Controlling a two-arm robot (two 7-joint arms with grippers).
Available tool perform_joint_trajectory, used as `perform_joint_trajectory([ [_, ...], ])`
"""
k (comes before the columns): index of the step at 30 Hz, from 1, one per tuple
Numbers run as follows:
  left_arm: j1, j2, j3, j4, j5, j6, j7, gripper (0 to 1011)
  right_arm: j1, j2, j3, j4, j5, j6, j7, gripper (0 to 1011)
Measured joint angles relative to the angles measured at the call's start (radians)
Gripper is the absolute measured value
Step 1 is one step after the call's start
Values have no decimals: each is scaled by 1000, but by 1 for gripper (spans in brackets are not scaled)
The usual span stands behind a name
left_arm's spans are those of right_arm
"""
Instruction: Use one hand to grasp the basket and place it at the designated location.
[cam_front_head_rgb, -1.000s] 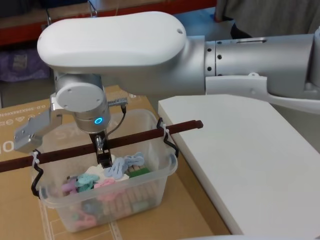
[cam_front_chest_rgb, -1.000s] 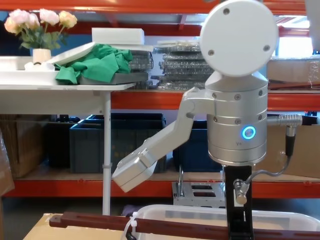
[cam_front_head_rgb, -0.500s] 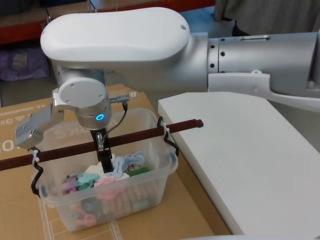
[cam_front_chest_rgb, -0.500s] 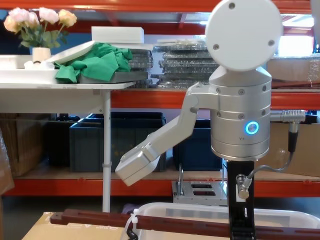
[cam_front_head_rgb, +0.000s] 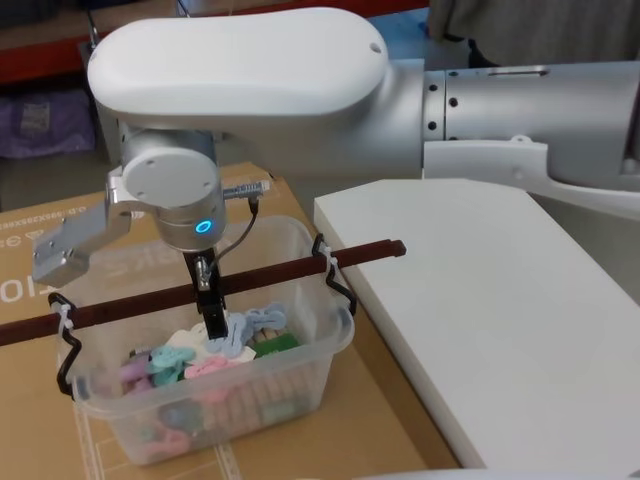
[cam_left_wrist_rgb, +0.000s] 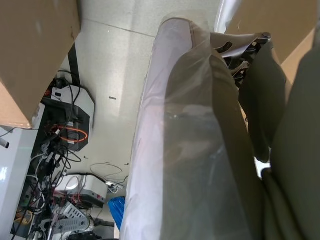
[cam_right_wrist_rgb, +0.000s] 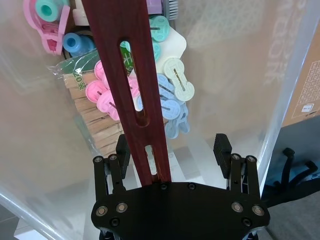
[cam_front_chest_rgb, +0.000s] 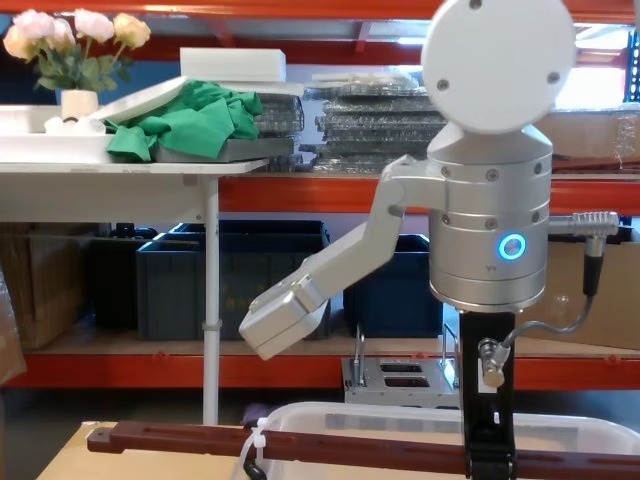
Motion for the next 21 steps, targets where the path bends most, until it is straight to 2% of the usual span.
perform_joint_trajectory([
  [8, 0, 0, 0, 0, 0, 0, 0, 0, 6, 18, 11, -17, 13, 5, -2, 1001],
  [16, 0, 0, 0, 0, 0, 0, 0, 0, 24, 52, 39, -42, 39, 8, -1, 1001],
  [18, 0, 0, 0, 0, 0, 0, 0, 0, 33, 80, 57, -72, 61, 13, 1, 1001],
  [19, 0, 0, 0, 1, 1, 0, 0, 0, 48, 121, 87, -122, 93, 20, 5, 1001],
  [21, 0, 0, 0, 0, 0, 0, 0, 0, 57, 149, 107, -157, 121, 24, 8, 1001],
])
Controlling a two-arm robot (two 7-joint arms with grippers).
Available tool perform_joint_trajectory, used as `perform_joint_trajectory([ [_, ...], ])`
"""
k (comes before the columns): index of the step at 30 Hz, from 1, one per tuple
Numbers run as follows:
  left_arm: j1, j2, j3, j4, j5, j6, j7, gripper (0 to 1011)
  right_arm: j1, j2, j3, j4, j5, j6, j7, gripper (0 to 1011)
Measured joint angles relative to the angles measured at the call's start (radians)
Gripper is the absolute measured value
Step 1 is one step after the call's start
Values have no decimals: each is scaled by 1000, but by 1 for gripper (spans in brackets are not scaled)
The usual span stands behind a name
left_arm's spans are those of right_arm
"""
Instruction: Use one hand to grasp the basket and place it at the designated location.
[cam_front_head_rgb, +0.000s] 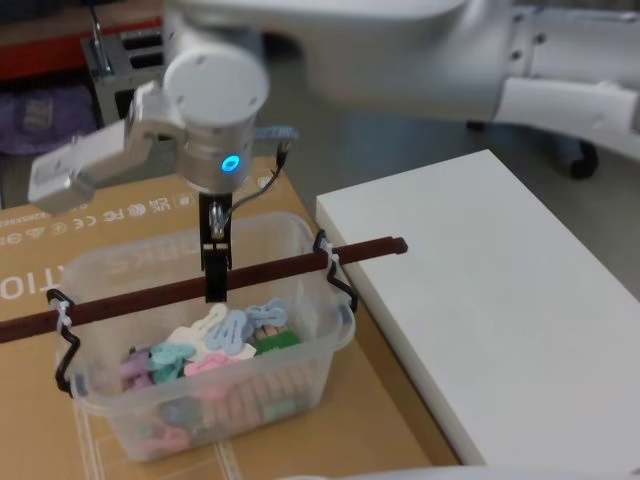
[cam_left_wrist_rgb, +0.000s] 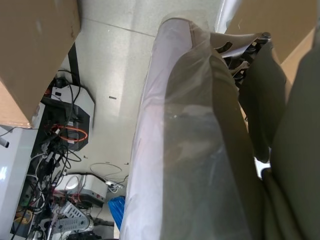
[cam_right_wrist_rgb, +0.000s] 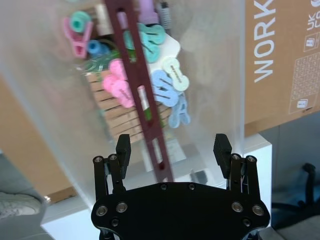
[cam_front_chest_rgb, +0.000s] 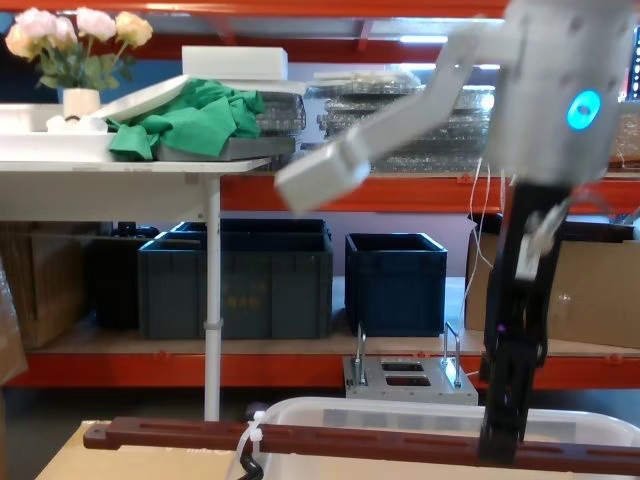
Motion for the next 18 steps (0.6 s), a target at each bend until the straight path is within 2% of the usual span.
perform_joint_trajectory([
  [2, 0, 0, 0, 0, 0, 0, 0, 0, 9, 29, 21, -36, 29, 2, 3, 1001],
  [6, 0, 0, 0, 0, 0, 0, 0, 0, 20, 54, 39, -66, 55, 5, 6, 1001],
  [18, 0, 0, 0, 0, 0, 0, 0, 0, 33, 80, 59, -96, 81, 8, 6, 1001],
])
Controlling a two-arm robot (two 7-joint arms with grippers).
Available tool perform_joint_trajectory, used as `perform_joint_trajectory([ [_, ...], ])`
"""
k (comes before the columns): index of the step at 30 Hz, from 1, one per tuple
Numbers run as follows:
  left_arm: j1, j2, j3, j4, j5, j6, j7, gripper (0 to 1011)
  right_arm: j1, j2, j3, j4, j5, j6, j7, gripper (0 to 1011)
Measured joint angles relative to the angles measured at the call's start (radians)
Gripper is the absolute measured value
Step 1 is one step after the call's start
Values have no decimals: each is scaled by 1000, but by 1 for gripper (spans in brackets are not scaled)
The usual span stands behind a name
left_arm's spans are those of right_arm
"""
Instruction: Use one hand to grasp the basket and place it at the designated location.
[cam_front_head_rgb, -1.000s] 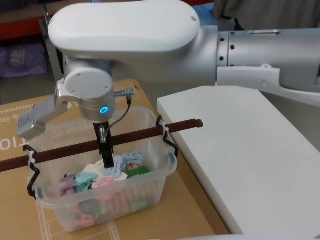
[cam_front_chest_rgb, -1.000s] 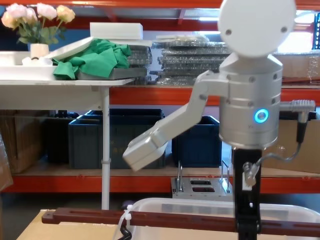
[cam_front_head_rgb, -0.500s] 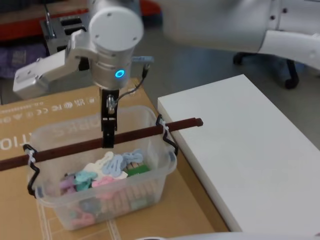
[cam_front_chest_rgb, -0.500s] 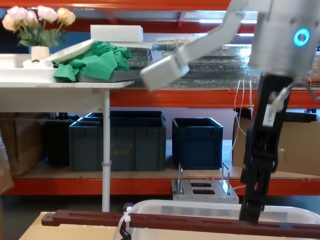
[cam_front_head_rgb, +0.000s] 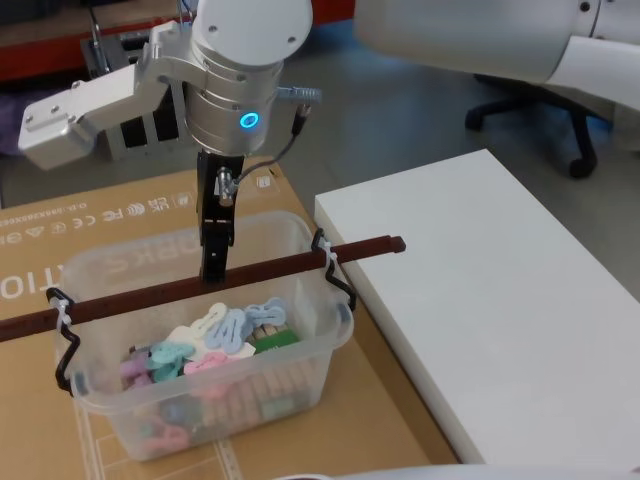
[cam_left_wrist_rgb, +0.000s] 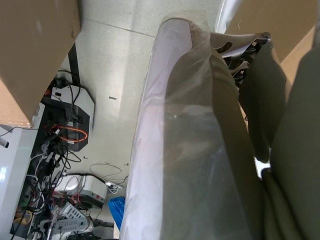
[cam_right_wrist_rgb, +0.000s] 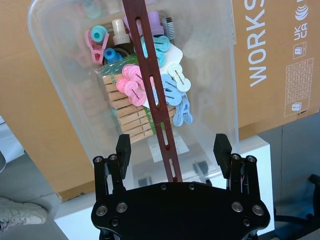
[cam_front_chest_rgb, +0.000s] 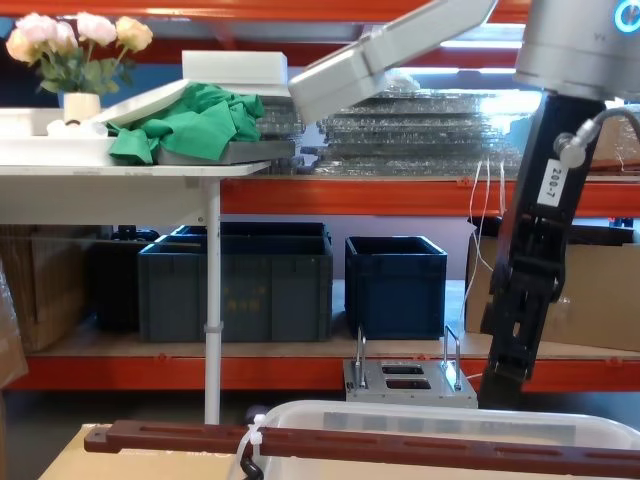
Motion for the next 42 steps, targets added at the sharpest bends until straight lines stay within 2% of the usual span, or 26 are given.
perform_joint_trajectory([
  [18, 0, 0, 0, 0, 0, 0, 0, 0, 6, 25, 17, -35, 16, 11, 0, 1001],
  [42, 0, 0, 0, 0, 0, 0, 0, 0, -6, 24, 6, -51, -11, 33, 0, 1001],
])
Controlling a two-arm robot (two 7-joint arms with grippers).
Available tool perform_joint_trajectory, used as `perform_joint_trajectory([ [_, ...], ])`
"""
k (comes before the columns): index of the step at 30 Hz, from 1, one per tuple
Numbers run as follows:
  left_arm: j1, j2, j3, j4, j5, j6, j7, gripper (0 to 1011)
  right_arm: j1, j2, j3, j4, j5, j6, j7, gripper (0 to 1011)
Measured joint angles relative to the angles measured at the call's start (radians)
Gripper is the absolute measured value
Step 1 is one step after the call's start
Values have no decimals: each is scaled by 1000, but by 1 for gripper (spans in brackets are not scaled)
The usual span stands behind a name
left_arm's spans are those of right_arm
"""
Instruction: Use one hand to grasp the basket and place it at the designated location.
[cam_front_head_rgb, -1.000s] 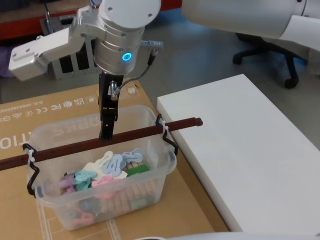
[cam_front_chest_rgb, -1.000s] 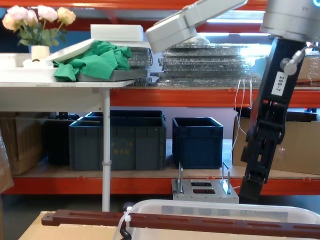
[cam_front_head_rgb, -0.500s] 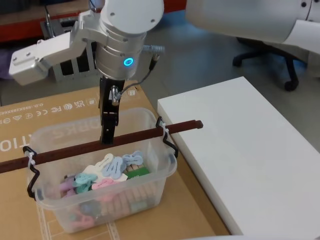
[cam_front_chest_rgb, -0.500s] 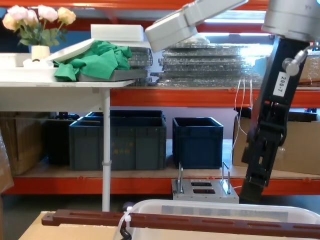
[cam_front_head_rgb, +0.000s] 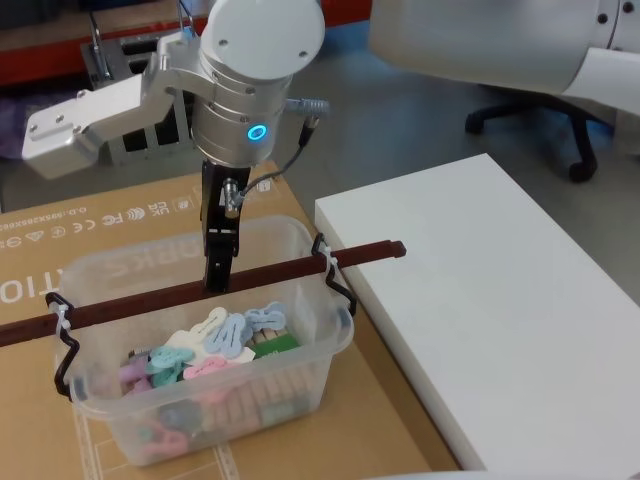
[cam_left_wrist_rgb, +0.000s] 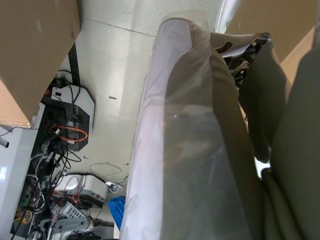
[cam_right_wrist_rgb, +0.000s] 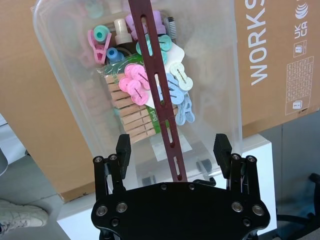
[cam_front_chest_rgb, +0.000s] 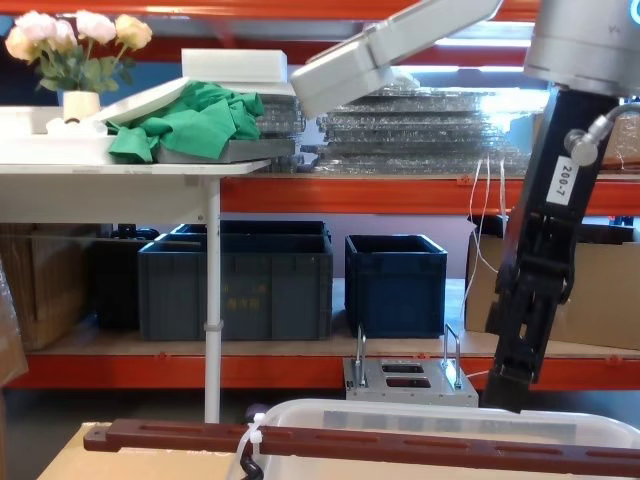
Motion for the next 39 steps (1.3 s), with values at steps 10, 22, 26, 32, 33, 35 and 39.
perform_joint_trajectory([
  [10, 0, 0, 0, 0, 0, 0, 0, 0, 3, 2, 7, -6, -3, 7, 0, 1001],
  [22, 0, 0, 0, 0, 0, 0, 0, 0, -11, -49, -31, 55, -46, 2, 1, 1001],
  [26, 0, 0, 0, 0, 0, 0, 0, 0, -14, -58, -39, 63, -53, 1, 1, 1001],
  [32, 0, 0, 0, 0, 0, 0, 0, 0, -17, -71, -50, 74, -69, 1, 0, 1001],
  [33, 0, 0, 0, 0, 0, 0, 0, 0, -18, -75, -54, 78, -74, 1, 0, 1001],
  [35, 0, 0, 0, 0, 0, 0, 0, 0, -23, -88, -66, 91, -88, 1, 0, 1001],
  [39, 0, 0, 0, 0, 0, 0, 0, 0, -31, -103, -82, 110, -107, 1, -1, 1001],
])
